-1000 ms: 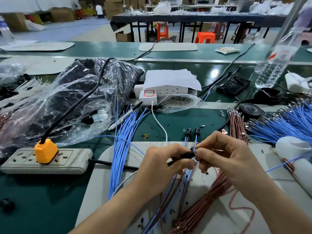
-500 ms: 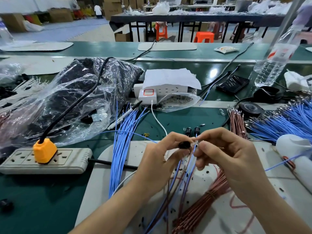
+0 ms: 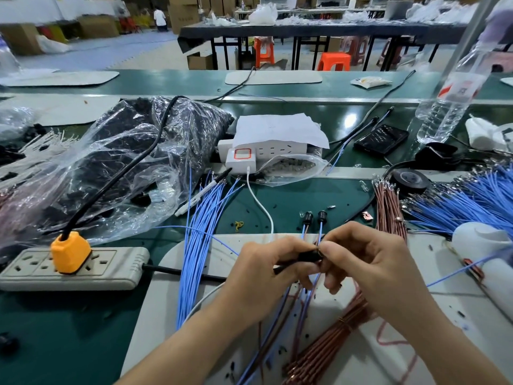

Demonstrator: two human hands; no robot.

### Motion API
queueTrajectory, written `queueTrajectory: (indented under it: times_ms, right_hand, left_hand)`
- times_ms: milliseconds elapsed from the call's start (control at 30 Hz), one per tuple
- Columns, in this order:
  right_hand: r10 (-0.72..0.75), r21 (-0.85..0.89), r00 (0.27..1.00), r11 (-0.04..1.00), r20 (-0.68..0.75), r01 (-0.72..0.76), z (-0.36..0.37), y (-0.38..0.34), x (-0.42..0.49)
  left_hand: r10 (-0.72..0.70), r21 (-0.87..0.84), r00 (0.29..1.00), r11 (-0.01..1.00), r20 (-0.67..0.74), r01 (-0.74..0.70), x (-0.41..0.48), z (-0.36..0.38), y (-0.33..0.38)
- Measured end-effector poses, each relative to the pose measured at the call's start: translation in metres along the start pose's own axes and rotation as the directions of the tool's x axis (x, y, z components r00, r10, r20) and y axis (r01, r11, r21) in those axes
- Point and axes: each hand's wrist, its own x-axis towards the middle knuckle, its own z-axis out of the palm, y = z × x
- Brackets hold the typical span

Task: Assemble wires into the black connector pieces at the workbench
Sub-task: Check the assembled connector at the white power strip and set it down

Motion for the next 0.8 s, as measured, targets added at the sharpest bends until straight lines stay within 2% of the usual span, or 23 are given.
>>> queueTrajectory:
  times_ms: [100,167,333,467,600,800]
  right_hand:
    - [0.128,0.208,0.991,0.969,0.041,-0.134,-0.0007,-0.0003,0.0017]
    - [0.146,0.26,0.988,0.953,0.056,-0.156,0.0002,0.001,0.0017]
    - [0.038,0.114,0.998,0.993,0.041,-0.042,-0.0009,0.0028,0.0011]
    - [0.121,0.119,0.991,0.985,0.053,-0.126,-0.003,0.0,0.0037]
    - [0.108,0.034,0.992,0.993,0.069,-0.11,-0.003,0.0009,0.0031]
    - [0.147,0.054,0.985,0.987,0.09,-0.152,-0.0064,0.0017,0.0043]
  left_hand:
    - [-0.041,-0.077,0.999,0.996,0.007,0.041,0.0,0.0003,0.0023]
    - [-0.067,-0.124,0.998,0.99,0.009,0.068,0.0005,-0.0007,0.0029]
    - [-0.069,-0.108,0.997,0.992,-0.018,0.067,0.0012,-0.0009,0.0013]
    - [-0.062,-0.055,0.998,0.997,0.01,0.062,-0.0014,0.0012,-0.0017]
    - [-0.033,0.014,0.999,0.999,0.019,0.032,-0.0016,0.0,-0.0035]
    - [-0.031,-0.002,0.999,1.0,0.023,0.031,-0.0031,0.0002,-0.004]
